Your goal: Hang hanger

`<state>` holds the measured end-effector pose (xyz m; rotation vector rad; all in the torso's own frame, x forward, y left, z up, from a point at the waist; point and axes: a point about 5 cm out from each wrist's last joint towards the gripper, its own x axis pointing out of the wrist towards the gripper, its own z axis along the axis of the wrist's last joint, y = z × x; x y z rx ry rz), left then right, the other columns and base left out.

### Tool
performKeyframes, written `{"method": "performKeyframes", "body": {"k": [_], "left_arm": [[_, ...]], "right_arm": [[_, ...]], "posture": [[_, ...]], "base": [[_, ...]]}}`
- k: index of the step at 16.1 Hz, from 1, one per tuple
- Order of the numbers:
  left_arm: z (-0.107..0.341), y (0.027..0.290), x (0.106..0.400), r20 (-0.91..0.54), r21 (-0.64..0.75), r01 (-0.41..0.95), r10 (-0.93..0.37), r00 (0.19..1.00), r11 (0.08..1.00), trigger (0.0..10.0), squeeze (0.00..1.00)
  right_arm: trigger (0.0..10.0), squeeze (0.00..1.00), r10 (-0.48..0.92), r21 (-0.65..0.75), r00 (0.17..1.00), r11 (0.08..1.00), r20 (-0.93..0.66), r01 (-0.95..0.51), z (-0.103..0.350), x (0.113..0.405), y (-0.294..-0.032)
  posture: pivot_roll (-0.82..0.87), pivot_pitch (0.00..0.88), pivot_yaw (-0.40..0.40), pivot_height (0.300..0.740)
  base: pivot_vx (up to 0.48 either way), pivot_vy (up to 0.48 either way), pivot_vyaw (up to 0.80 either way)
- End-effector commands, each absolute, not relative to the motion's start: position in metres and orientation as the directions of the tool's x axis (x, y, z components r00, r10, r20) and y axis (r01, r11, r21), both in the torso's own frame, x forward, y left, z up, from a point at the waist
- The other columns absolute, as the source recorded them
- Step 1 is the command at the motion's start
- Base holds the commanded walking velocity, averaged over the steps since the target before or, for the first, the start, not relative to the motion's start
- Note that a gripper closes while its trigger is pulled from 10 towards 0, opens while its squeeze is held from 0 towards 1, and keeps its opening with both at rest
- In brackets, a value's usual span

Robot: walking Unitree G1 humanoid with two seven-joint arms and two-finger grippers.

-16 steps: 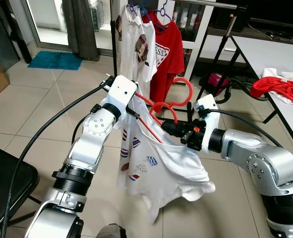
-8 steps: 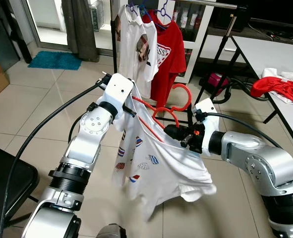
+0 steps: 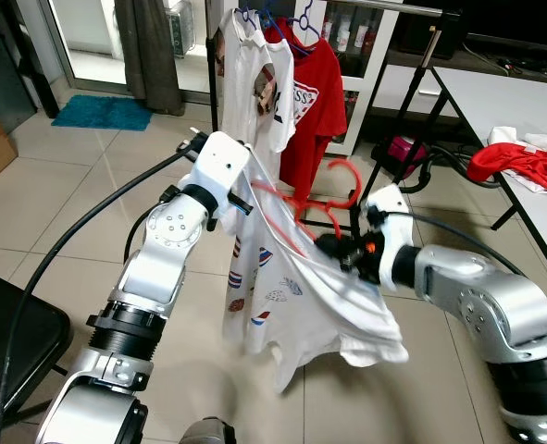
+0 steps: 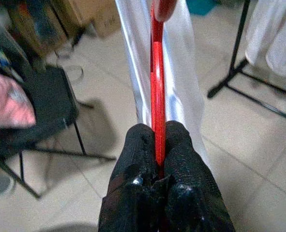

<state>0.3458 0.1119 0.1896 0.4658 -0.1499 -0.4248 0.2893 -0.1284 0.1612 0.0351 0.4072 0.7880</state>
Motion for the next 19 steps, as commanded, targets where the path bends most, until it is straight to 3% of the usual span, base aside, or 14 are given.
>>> {"method": "performKeyframes", "body": {"k": [1,11,12,13,14,19], "left_arm": [[0.182,0.099,0.34,0.006,0.48,0.417,-0.479,0.878,0.772,0.0,0.0],[0.177,0.097,0.338,0.003,0.473,0.398,-0.454,0.891,0.786,0.0,0.0],[0.177,0.098,0.338,0.002,0.483,0.388,-0.445,0.896,0.785,4.0,0.0],[0.178,0.098,0.339,0.003,0.486,0.381,-0.438,0.899,0.786,10.0,0.0],[0.178,0.096,0.336,0.005,0.438,0.432,-0.483,0.876,0.788,10.0,1.0],[0.175,0.092,0.329,-0.043,0.419,0.536,-0.574,0.818,0.733,10.0,1.0]], "right_arm": [[10.0,0.0,0.698,0.193,0.668,0.715,-0.258,-0.672,0.18,0.296,-0.132],[10.0,0.0,0.729,0.204,0.644,0.684,-0.233,-0.7,0.185,0.295,-0.123],[10.0,0.0,0.729,0.201,0.644,0.684,-0.233,-0.701,0.185,0.295,-0.123],[10.0,0.0,0.728,0.199,0.645,0.685,-0.234,-0.701,0.185,0.295,-0.124],[10.0,0.0,0.724,0.186,0.646,0.688,-0.241,-0.701,0.184,0.296,-0.125],[10.0,0.0,0.714,0.164,0.653,0.697,-0.253,-0.699,0.184,0.297,-0.127]], "posture": [[-0.05,0.0,-0.061,0.74],[-0.04,0.0,-0.069,0.74],[-0.04,0.0,-0.069,0.74],[-0.04,0.0,-0.069,0.74],[-0.04,0.0,-0.067,0.74],[-0.04,0.0,-0.062,0.74]], "base": [[0.0,0.0,0.0],[0.0,0.0,0.0],[0.0,0.0,0.0],[0.0,0.0,0.0],[0.0,0.0,0.0],[0.0,0.0,0.0]]}}
